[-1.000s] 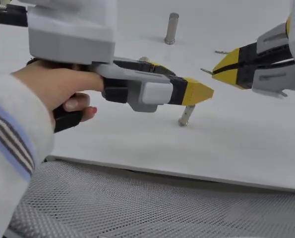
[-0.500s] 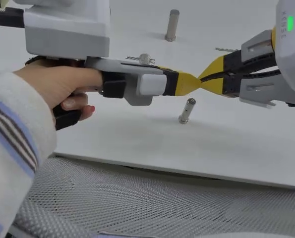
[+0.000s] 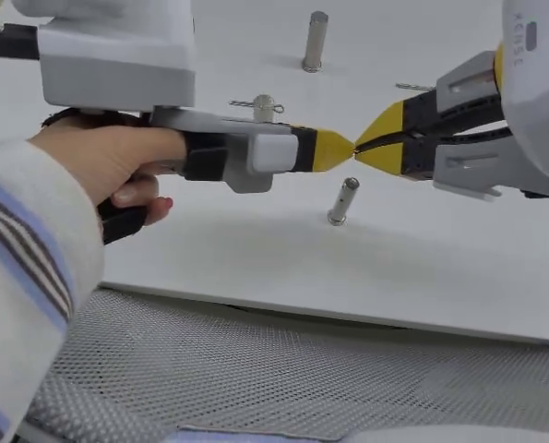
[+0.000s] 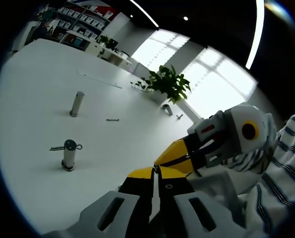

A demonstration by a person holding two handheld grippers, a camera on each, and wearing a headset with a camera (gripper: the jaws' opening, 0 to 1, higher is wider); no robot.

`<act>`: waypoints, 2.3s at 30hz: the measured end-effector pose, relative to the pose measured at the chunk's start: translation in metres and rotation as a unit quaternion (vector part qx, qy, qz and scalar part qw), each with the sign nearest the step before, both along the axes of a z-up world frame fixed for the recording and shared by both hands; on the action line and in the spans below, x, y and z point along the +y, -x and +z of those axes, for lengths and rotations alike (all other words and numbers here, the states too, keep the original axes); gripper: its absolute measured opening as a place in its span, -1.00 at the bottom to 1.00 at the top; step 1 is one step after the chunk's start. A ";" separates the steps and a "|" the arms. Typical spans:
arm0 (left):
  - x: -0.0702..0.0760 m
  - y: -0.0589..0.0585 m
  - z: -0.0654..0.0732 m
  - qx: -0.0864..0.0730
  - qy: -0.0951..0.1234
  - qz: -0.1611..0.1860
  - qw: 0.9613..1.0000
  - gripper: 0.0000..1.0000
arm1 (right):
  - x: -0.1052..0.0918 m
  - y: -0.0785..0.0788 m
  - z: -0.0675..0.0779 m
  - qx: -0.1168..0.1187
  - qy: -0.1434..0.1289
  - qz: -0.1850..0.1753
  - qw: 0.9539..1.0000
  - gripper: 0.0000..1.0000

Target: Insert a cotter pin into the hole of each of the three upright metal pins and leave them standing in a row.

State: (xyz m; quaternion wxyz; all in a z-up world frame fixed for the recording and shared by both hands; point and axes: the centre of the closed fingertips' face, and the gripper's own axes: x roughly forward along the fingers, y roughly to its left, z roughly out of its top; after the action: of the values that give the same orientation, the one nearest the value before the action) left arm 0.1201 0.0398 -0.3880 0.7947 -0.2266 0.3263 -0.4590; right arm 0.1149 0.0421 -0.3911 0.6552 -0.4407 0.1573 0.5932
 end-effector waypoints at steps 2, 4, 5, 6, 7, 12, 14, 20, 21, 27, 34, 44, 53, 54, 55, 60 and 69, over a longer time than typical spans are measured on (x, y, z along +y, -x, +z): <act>0.000 0.000 0.000 0.001 0.001 0.000 1.000 -1.00 | 0.000 0.000 0.000 0.001 -0.001 -0.001 1.000 -1.00; 0.000 0.001 -0.001 0.002 0.000 -0.002 1.000 -1.00 | 0.001 0.001 0.000 0.001 0.000 0.000 1.000 -1.00; 0.000 0.001 -0.001 0.003 -0.001 -0.003 1.000 -1.00 | 0.001 0.002 -0.001 0.001 0.000 0.000 1.000 -1.00; 0.000 0.001 -0.001 0.003 -0.001 -0.002 1.000 -1.00 | 0.001 0.001 -0.001 0.001 0.000 -0.001 1.000 -1.00; 0.000 0.001 -0.001 0.005 0.000 0.000 1.000 -1.00 | 0.000 0.001 -0.001 0.000 0.000 -0.001 1.000 -1.00; -0.002 0.002 -0.001 -0.002 -0.006 -0.005 1.000 -1.00 | -0.001 0.001 -0.001 0.004 -0.003 0.002 1.000 -1.00; -0.003 0.003 -0.002 -0.002 -0.014 -0.008 1.000 -1.00 | -0.001 0.003 -0.002 0.006 -0.003 0.002 1.000 -1.00; -0.005 0.004 -0.002 -0.007 -0.026 -0.014 1.000 -1.00 | -0.004 0.004 -0.003 0.012 -0.006 0.002 1.000 -1.00; -0.005 0.005 -0.002 -0.007 -0.027 -0.016 0.999 -1.00 | -0.004 0.004 -0.003 0.015 -0.008 0.001 1.000 -1.00; -0.006 0.006 0.008 -0.055 -0.040 -0.033 0.997 -1.00 | -0.007 0.005 -0.004 0.032 -0.013 -0.016 0.999 -0.94; -0.010 0.013 0.016 -0.138 -0.083 -0.090 0.983 -1.00 | -0.010 0.005 -0.005 0.087 -0.042 -0.046 0.994 -0.89; -0.013 0.024 0.022 -0.210 -0.107 -0.146 0.961 -1.00 | -0.011 0.015 -0.003 0.160 -0.084 -0.061 0.982 -0.95; -0.010 0.026 0.016 -0.230 -0.127 -0.167 0.950 -1.00 | -0.011 0.020 -0.003 0.163 -0.082 -0.049 0.982 -1.00; -0.010 0.027 0.015 -0.232 -0.129 -0.171 0.949 -1.00 | -0.012 0.021 -0.003 0.164 -0.081 -0.047 0.982 -1.00; -0.011 0.027 0.014 -0.236 -0.133 -0.177 0.946 -1.00 | -0.012 0.022 -0.004 0.165 -0.078 -0.043 0.982 -1.00; -0.012 0.033 0.010 -0.258 -0.147 -0.210 0.932 -1.00 | -0.015 0.029 -0.006 0.175 -0.067 -0.027 0.982 -1.00; -0.013 0.037 -0.003 -0.282 -0.163 -0.254 0.911 -1.00 | -0.018 0.034 -0.010 0.182 -0.060 -0.021 0.981 -1.00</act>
State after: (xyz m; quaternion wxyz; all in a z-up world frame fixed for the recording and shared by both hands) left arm 0.0829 0.0268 -0.3906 0.7363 0.1352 0.2050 -0.6306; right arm 0.0810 0.0239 -0.4007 0.6533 -0.2823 0.2474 0.6575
